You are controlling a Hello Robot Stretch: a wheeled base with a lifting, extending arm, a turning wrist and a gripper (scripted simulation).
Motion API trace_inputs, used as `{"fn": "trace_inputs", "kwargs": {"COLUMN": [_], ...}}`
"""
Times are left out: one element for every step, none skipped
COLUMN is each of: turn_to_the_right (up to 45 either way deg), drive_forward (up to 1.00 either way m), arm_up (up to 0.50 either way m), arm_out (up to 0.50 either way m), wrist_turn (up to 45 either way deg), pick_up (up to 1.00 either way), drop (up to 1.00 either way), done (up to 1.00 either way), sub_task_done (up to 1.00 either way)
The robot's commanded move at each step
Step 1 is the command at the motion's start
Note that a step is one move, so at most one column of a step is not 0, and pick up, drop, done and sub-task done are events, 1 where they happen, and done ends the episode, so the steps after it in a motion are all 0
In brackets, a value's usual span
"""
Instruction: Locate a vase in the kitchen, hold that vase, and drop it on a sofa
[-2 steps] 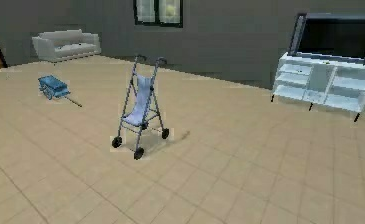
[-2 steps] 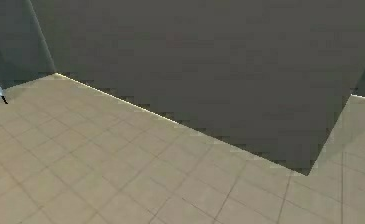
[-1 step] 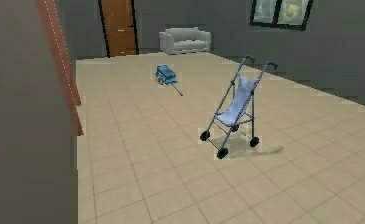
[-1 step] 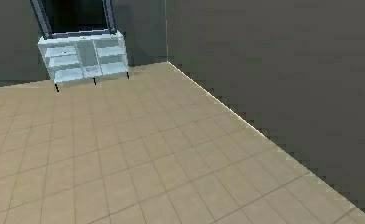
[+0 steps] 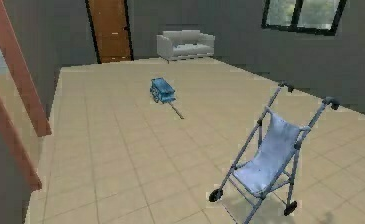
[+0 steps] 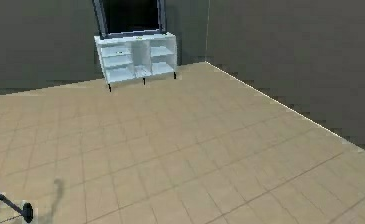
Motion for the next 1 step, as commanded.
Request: {"fn": "trace_inputs", "kwargs": {"turn_to_the_right": [-24.0], "drive_forward": [0.0], "arm_up": [0.0], "arm_out": [0.0], "wrist_turn": [0.0], "pick_up": [0.0], "drop": [0.0], "done": [0.0], "sub_task_done": [0.0]}}
